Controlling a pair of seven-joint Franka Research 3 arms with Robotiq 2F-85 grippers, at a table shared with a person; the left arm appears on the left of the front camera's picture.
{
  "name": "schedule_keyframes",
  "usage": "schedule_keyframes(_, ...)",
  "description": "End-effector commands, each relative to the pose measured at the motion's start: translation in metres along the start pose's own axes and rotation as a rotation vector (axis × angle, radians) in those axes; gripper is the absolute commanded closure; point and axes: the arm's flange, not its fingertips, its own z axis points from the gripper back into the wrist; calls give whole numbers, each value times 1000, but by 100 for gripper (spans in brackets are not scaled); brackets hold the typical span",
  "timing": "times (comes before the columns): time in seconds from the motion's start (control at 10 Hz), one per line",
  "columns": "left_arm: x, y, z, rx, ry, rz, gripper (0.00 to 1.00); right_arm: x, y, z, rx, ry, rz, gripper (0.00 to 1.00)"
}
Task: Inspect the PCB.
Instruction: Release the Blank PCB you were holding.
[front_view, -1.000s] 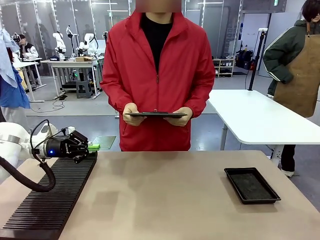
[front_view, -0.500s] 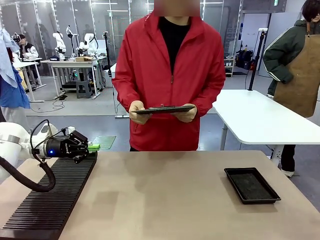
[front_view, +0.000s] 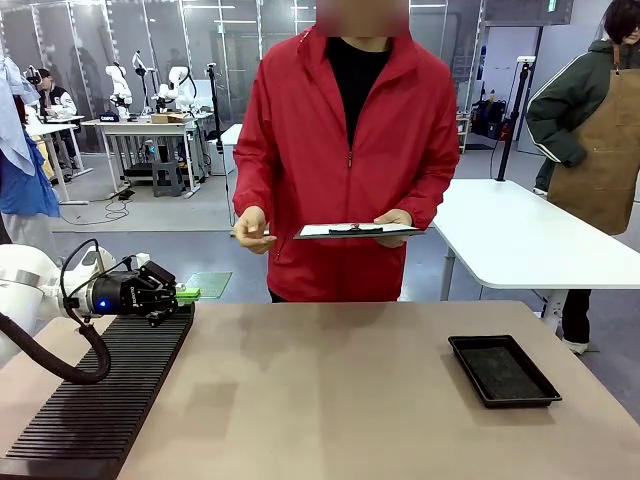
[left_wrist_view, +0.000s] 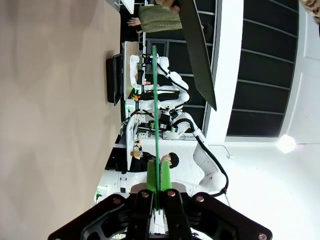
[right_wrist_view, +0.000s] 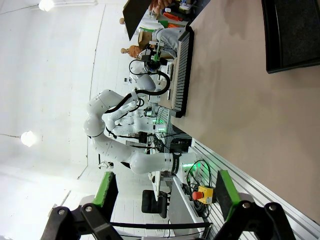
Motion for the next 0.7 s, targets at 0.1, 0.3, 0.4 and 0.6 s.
schedule_keyframes(0.1, -1, 0, -1, 5, 7, 0, 97, -3, 0, 0, 4, 3, 4, 0)
schedule_keyframes(0.3, -1, 0, -1, 5, 7, 0, 97, -3, 0, 0, 4, 3, 4, 0)
schedule_keyframes(0.4, -1, 0, -1, 5, 7, 0, 97, -3, 0, 0, 4, 3, 4, 0)
schedule_keyframes(0.6, -1, 0, -1, 5, 7, 0, 97, -3, 0, 0, 4, 3, 4, 0)
